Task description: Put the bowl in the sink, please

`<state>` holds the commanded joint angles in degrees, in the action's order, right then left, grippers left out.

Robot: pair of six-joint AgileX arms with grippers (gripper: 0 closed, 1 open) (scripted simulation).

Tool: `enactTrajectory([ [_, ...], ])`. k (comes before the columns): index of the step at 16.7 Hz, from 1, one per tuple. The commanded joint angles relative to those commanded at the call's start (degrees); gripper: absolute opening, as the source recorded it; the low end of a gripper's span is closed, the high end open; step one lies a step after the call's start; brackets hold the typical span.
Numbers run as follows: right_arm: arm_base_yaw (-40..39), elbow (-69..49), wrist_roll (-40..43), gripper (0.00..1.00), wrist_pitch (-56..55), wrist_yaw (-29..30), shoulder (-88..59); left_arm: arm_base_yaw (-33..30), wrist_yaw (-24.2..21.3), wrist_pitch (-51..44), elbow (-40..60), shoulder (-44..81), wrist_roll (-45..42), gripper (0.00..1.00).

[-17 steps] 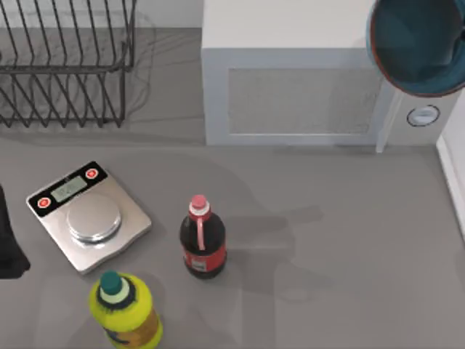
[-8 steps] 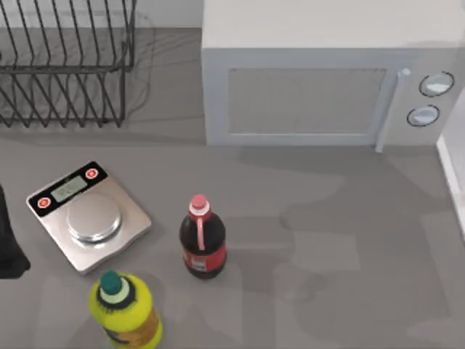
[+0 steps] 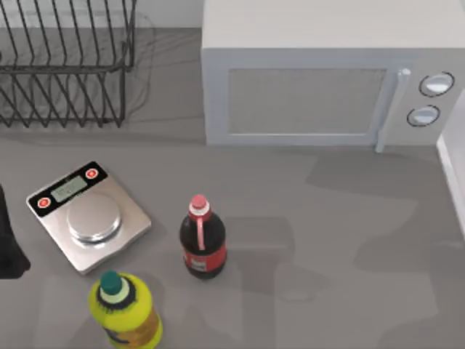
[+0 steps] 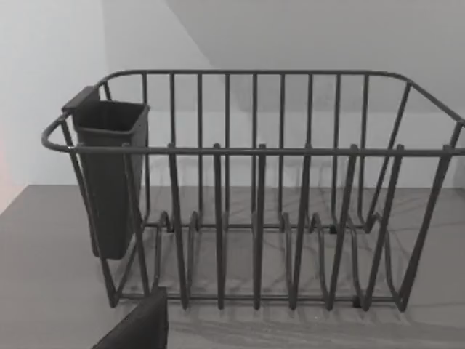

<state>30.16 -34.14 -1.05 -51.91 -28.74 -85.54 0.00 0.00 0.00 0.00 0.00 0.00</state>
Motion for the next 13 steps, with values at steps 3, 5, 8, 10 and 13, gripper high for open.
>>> enactTrajectory([
  [3,0.0,0.0,0.0,0.0,0.0,0.0,0.0,0.0,0.0,0.0,0.0,0.0,0.0,1.0],
  [5,-0.24,-0.15,-0.05,0.0,0.0,0.03,-0.25,0.0,0.0,0.0,0.0,0.0,0.0,1.0],
  [8,-0.12,0.23,-0.04,0.0,-3.94,-0.12,-4.09,0.0,0.0,0.0,0.0,0.0,0.0,1.0],
  [10,0.11,0.8,0.0,0.0,-9.6,-0.17,-9.5,0.0,0.0,0.0,0.0,0.0,0.0,1.0],
  [13,0.37,2.16,0.11,0.0,-22.06,-0.13,-20.08,0.0,0.0,0.0,0.0,0.0,0.0,1.0],
])
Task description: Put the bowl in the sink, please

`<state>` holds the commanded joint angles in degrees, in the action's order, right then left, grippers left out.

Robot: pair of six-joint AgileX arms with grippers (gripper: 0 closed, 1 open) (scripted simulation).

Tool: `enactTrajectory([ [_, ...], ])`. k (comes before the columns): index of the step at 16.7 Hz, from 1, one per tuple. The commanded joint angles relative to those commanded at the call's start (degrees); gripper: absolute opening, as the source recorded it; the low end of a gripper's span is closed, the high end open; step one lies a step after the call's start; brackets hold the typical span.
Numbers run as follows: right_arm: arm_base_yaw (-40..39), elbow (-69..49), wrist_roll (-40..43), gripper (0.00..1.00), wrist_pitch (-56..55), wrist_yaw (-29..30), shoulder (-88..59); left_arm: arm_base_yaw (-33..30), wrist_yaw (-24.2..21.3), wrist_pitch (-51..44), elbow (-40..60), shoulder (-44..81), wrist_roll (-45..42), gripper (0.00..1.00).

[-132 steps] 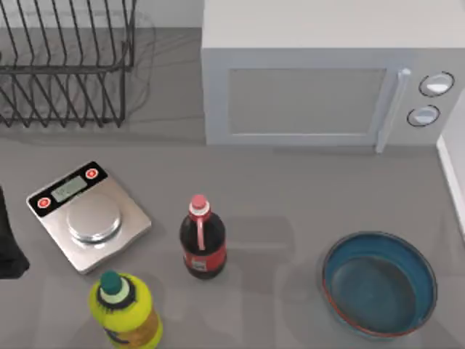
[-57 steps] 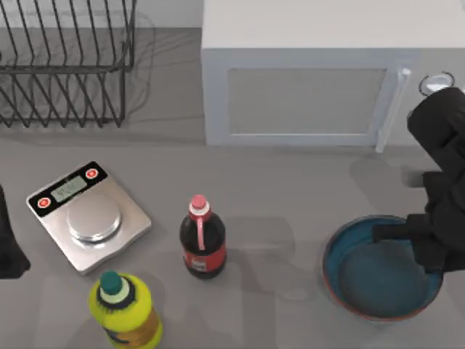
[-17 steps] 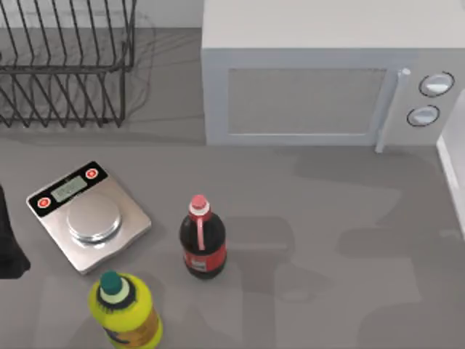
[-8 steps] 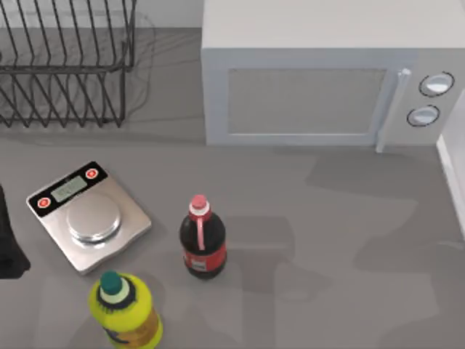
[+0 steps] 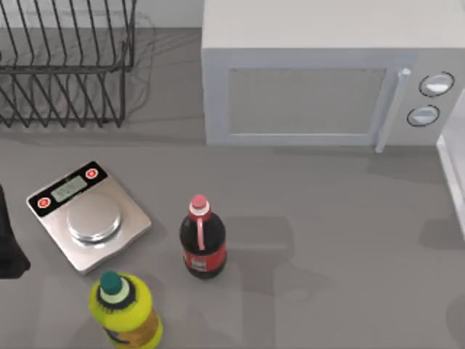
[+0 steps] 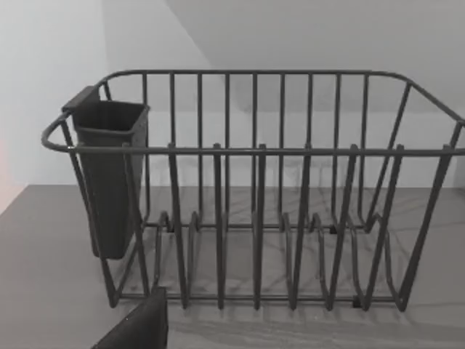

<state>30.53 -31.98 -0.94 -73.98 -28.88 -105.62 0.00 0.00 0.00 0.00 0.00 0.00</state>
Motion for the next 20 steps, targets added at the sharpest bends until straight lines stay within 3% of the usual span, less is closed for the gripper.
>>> enactTrajectory([
  [6,-0.17,3.25,0.12,0.0,-21.98,0.5,-18.07,0.0,0.0,0.0,0.0,0.0,0.0,1.0],
  [13,-0.28,3.94,0.11,0.0,-25.39,0.66,-21.38,0.0,0.0,0.0,0.0,0.0,0.0,1.0],
  [20,-0.28,3.94,0.11,0.53,-25.39,0.66,-21.38,0.0,0.0,0.0,0.0,0.0,0.0,1.0],
])
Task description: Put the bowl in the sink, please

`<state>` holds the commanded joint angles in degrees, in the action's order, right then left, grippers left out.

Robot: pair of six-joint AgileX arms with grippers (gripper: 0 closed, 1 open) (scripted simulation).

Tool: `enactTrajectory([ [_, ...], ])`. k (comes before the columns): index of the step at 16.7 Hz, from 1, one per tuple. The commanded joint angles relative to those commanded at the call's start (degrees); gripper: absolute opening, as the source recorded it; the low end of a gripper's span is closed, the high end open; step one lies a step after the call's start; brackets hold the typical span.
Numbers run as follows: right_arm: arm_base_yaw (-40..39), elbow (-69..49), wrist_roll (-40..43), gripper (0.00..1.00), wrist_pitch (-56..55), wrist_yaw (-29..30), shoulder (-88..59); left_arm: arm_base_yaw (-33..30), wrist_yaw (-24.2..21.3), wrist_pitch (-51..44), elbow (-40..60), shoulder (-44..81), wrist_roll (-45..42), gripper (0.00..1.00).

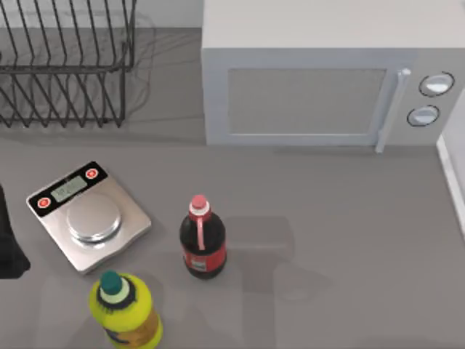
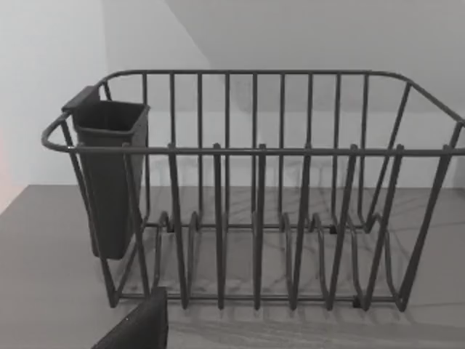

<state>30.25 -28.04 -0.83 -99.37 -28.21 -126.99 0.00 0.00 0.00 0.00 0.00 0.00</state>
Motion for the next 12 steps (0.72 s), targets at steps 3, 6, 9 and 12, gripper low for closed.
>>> enactTrajectory([
  [3,0.0,0.0,0.0,0.75,0.0,0.0,0.0,0.0,0.0,0.0,0.0,0.0,0.0,1.0],
  [6,0.0,0.0,0.0,0.98,0.0,0.0,0.0,0.0,0.0,0.0,0.0,0.0,0.0,1.0],
  [9,0.0,0.0,0.0,1.0,0.0,0.0,0.0,0.0,0.0,0.0,0.0,0.0,0.0,1.0],
  [12,0.0,0.0,0.0,1.0,0.0,0.0,0.0,0.0,0.0,0.0,0.0,0.0,0.0,1.0],
])
